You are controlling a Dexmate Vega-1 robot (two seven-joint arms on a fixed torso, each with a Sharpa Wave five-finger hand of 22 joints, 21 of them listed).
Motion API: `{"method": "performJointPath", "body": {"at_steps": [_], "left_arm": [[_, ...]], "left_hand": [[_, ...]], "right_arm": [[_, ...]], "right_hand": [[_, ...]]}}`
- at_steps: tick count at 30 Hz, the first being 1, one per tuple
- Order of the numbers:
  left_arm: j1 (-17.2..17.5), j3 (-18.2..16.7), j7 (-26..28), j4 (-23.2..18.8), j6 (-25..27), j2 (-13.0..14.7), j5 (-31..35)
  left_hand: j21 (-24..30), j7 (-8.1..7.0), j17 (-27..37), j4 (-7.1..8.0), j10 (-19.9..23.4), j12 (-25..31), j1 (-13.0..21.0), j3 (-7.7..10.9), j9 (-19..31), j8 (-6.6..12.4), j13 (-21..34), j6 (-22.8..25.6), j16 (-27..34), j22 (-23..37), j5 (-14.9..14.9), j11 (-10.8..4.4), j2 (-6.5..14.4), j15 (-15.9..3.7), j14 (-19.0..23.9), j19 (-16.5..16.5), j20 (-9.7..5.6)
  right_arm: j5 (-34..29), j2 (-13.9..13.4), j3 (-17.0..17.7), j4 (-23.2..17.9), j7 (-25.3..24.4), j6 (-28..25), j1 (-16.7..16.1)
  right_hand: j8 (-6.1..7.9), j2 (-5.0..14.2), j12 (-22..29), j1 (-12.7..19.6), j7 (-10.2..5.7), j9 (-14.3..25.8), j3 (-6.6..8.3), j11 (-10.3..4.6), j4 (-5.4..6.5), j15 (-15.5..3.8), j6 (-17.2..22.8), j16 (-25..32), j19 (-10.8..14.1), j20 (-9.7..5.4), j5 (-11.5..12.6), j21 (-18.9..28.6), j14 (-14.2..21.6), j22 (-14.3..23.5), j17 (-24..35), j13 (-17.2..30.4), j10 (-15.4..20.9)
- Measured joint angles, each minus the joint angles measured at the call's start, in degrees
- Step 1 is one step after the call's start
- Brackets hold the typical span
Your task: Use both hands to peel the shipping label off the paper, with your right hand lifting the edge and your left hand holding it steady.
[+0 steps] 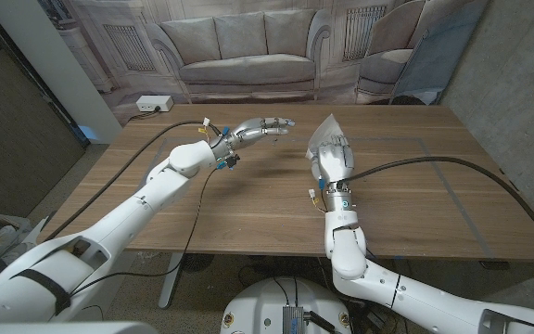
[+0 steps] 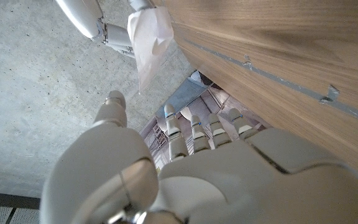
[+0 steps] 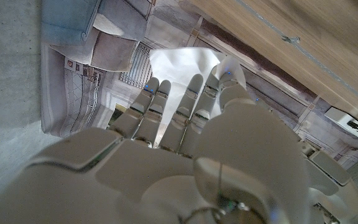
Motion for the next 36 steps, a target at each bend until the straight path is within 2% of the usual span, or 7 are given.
{"method": "performJointPath", "body": {"at_steps": [6, 13, 14, 15, 23, 34, 36], "left_arm": [[0.7, 0.6, 1.5, -2.5, 0.0, 1.6, 2.1], [1.8, 1.0, 1.8, -5.0, -0.1, 2.6, 2.4], [2.1, 1.0, 1.8, -5.5, -0.1, 2.8, 2.4], [2.4, 1.0, 6.6, -5.8, -1.7, 2.8, 6.6], [4.5, 0.9, 12.0, -8.4, -2.9, 3.3, 10.3], [7.1, 0.1, 19.3, -10.9, -3.8, 3.2, 13.5], [7.4, 0.1, 21.2, -11.1, -3.9, 3.1, 14.5]], "left_hand": [[0.3, 0.12, 0.5, -0.68, -0.9, 0.0, 1.9, -0.68, 0.6, -0.22, 0.5, -0.9, 0.0, -0.2, 0.1, 0.41, -2.6, 0.00, 0.0, 0.6, 0.25], [0.9, 2.37, 1.3, -0.67, -1.2, 0.0, 4.5, -0.68, 1.6, 1.35, 1.3, 0.8, 0.4, 0.0, 0.9, 0.11, -5.0, -0.77, 0.8, 1.8, -0.33], [1.1, 2.47, 1.5, -0.67, -1.2, 0.2, 5.1, -0.68, 1.7, 1.65, 1.4, 1.3, 0.4, 0.0, 1.0, 0.11, -4.6, -1.07, 1.1, 2.1, -0.66], [1.2, 2.22, 1.7, -0.67, -1.1, 0.5, 6.1, -0.68, 1.9, 2.04, 1.6, 1.7, 0.7, 0.2, 1.3, 0.04, -4.6, -1.35, 1.4, 2.4, -0.98], [3.4, 0.81, 4.1, 0.21, 2.9, 3.4, 11.4, 0.20, 3.5, 6.82, 3.0, 9.2, 2.5, 0.8, 1.7, -2.60, -2.6, -3.13, 4.4, 5.4, -2.06], [4.9, 1.15, 6.0, 0.85, 6.5, 5.6, 13.6, 0.84, 4.5, 10.39, 4.0, 14.3, 3.6, 1.3, 1.1, -4.44, -0.4, -4.31, 6.6, 6.8, -2.48], [5.2, 1.37, 6.3, 0.85, 7.1, 6.1, 14.3, 0.84, 4.7, 11.08, 4.1, 15.3, 3.8, 1.3, 0.8, -4.65, -0.7, -4.51, 7.5, 7.2, -2.47]], "right_arm": [[0.3, 0.7, 0.7, 0.8, -0.9, 0.1, 0.4], [0.0, 0.9, 0.8, 1.0, -1.9, -0.7, 0.6], [-0.1, 0.9, 0.8, 1.0, -2.0, -0.9, 0.6], [-0.3, 2.1, 0.9, 2.2, -2.1, -1.2, 1.4], [-2.0, 3.7, 0.2, 3.8, -0.9, -4.7, 2.6], [-4.6, 7.6, -2.7, 7.5, 5.2, -13.1, 5.4], [-4.6, 8.0, -3.0, 7.8, 5.5, -14.0, 5.6]], "right_hand": [[0.13, 0.00, 0.0, 0.0, 0.00, 0.0, -0.07, 0.00, 0.07, 0.00, 0.0, 0.0, 0.0, 0.00, 0.0, 0.3, 0.0, 0.0, 0.0, 0.0, 0.0], [0.12, 0.00, 0.0, 0.0, 0.00, -0.2, -0.07, 0.19, 0.07, 0.00, 0.0, 0.0, 0.0, 0.01, 0.2, 0.3, 0.0, 0.0, 0.0, 0.0, 0.2], [0.12, 0.01, 0.0, 0.0, 0.00, -0.2, -0.07, 0.19, 0.07, 0.00, 0.0, 0.0, 0.0, 0.01, 0.2, 0.3, 0.0, 0.0, 0.0, 0.0, 0.2], [0.12, 0.01, 0.0, 0.0, 0.01, -0.2, -0.07, 0.19, 0.07, 0.00, 0.0, 0.0, 0.0, 0.01, 0.2, 0.3, 0.0, 0.0, 0.0, 0.0, 0.2], [0.29, 0.00, 0.0, 0.3, 0.35, -0.4, -0.31, 0.07, 0.31, 0.00, 0.3, -0.2, -0.2, 0.13, 0.2, 0.7, 0.0, 0.0, 0.0, 0.0, 0.5], [0.57, 0.00, -0.5, 0.3, 0.45, -0.3, -0.50, 0.08, 0.50, 0.00, 0.2, -0.4, -1.4, 0.09, 0.2, 0.7, 0.0, 0.0, -0.3, 0.0, 0.5], [0.57, 0.00, -0.5, 0.3, 0.45, -0.3, -0.55, 0.09, 0.55, 0.01, 0.2, -0.4, -1.9, 0.18, 0.2, 0.7, 0.0, 0.0, -0.3, 0.0, 0.5]]}}
